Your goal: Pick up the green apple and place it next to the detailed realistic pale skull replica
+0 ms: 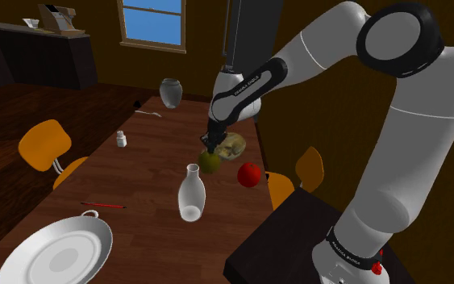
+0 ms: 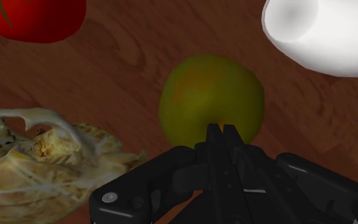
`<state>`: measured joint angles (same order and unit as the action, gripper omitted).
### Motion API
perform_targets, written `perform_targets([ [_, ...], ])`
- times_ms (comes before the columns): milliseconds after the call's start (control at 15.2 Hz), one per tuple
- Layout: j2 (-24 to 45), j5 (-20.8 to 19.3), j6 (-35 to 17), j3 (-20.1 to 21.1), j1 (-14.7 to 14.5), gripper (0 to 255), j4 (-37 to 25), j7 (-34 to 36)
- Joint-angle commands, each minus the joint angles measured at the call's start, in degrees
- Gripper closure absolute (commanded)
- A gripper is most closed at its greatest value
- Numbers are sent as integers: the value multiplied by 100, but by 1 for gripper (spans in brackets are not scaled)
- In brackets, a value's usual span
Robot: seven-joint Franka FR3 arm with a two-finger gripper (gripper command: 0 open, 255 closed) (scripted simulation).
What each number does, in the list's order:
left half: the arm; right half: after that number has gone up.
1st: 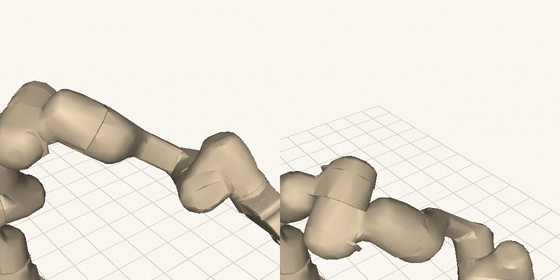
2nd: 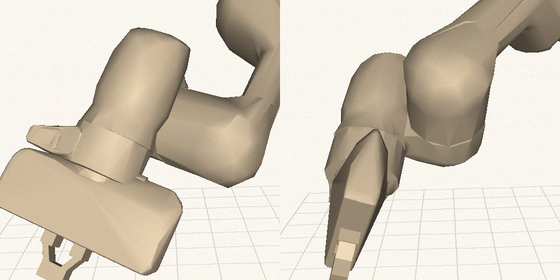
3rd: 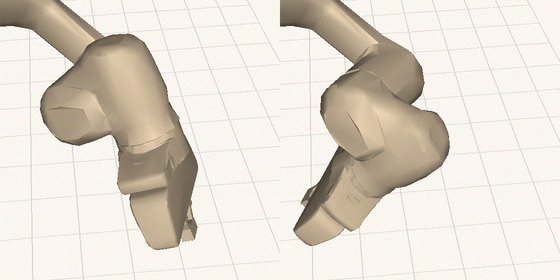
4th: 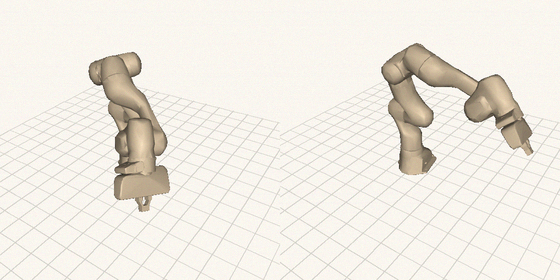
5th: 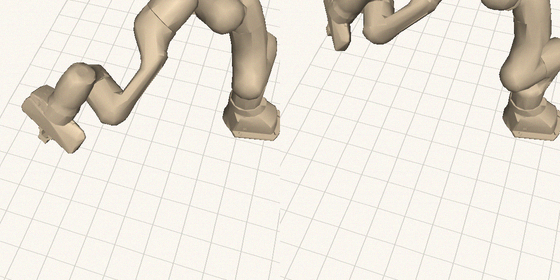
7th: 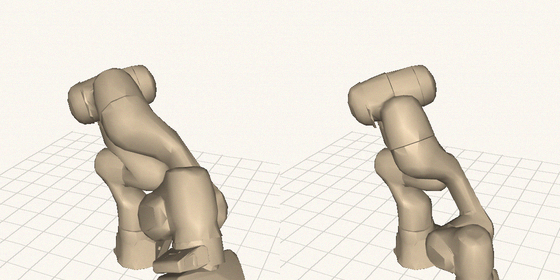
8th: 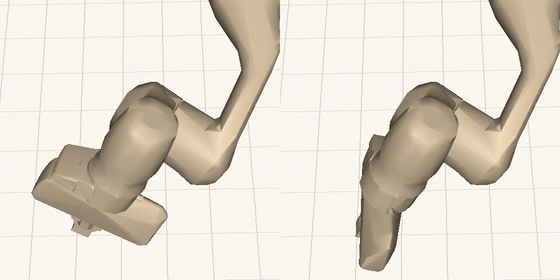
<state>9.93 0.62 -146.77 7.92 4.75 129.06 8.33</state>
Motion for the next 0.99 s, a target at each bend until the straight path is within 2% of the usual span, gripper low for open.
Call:
perform_targets([
  [0,135,-31,-155,-6,-14,255,17,27],
  [924,1048,-221,-1109,-109,-94,255,63,139],
])
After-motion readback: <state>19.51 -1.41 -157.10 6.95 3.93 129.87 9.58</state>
